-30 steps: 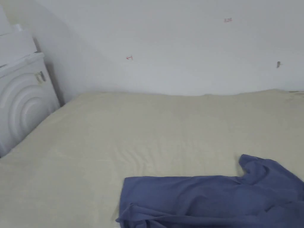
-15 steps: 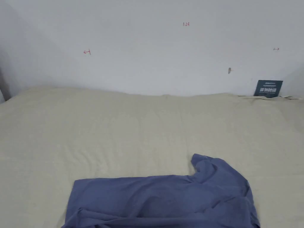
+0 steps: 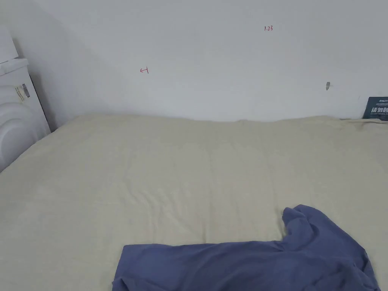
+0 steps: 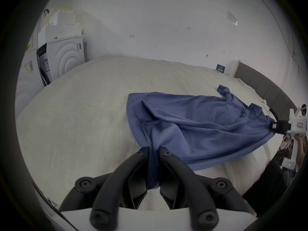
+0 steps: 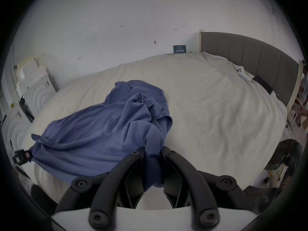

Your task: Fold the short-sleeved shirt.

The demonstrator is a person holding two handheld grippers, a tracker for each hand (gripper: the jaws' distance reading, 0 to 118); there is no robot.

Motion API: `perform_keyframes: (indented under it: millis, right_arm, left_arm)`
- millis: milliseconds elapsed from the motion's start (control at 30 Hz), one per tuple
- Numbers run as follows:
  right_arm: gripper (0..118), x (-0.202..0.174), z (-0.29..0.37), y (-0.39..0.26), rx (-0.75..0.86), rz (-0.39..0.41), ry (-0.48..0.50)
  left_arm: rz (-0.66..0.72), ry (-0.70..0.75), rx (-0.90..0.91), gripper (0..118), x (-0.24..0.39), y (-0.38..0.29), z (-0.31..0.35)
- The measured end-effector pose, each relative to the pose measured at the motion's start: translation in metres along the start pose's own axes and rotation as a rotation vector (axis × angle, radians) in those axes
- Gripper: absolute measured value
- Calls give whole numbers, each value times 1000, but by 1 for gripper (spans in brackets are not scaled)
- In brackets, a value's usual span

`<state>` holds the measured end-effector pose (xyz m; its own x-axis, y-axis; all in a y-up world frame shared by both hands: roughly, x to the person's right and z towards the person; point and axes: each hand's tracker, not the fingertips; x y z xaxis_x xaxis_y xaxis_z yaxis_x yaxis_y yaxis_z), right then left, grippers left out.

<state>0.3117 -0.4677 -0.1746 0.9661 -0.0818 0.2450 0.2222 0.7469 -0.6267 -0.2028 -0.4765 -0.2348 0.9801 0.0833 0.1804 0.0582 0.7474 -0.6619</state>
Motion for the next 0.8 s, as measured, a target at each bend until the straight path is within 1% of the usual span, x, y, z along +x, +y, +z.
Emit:
perform_keyframes:
  millis: [100,133,167,233,267,300,333,367,400,433,467,500,533,567,600,633,667,733,800]
  right_arm:
    - [15,-4,1,-21,-46,40,-29]
    - [15,-4,-2,-29,-52,38,-30]
    - [15,-3,-9,-36,-90,53,-32]
    - [16,-4,-17,-40,-101,53,-52]
    - [20,-5,-16,-35,-105,53,-51]
    - [33,-5,-11,-29,-83,55,-57]
    - [55,-5,-2,-26,-11,67,-79]
    - [69,-5,10,-21,41,103,-112]
    - [76,-5,23,-17,83,124,-117]
    - [78,-4,41,-11,143,155,-106]
    - [78,-6,62,-5,228,182,-86]
    - [80,-7,85,-2,351,179,-52]
    - [94,-9,111,3,496,139,26]
    - [109,-12,131,12,557,113,103]
    - [118,-16,147,21,594,93,166]
    - [118,-22,160,29,608,64,212]
    - [118,-26,170,32,646,27,230]
    - [118,-33,178,40,667,16,267]
    - [118,-37,178,44,641,17,285]
  left_arm:
    - [2,-16,-50,11,2,-23,12]
    - [2,-26,-73,10,3,-29,13]
    - [-2,-26,-71,10,5,-34,12]
    - [-10,-13,-110,11,6,-37,5]
    - [-7,-8,-104,17,6,-33,5]
    - [-11,4,-100,29,5,-30,7]
    - [-3,1,-83,53,0,-27,13]
    - [6,52,-40,71,-6,-24,22]
    - [9,100,1,81,-11,-17,35]
    - [29,113,61,86,-16,-9,52]
    - [53,110,138,87,-20,1,70]
    - [75,89,203,90,-22,11,86]
    - [85,87,271,95,-19,24,105]
    - [87,95,322,100,-15,34,120]
    - [73,89,383,104,-9,42,136]
    - [63,78,432,107,-3,49,151]
    - [60,68,480,107,5,55,163]
    - [58,38,596,108,18,59,183]
    - [67,9,587,109,28,65,190]
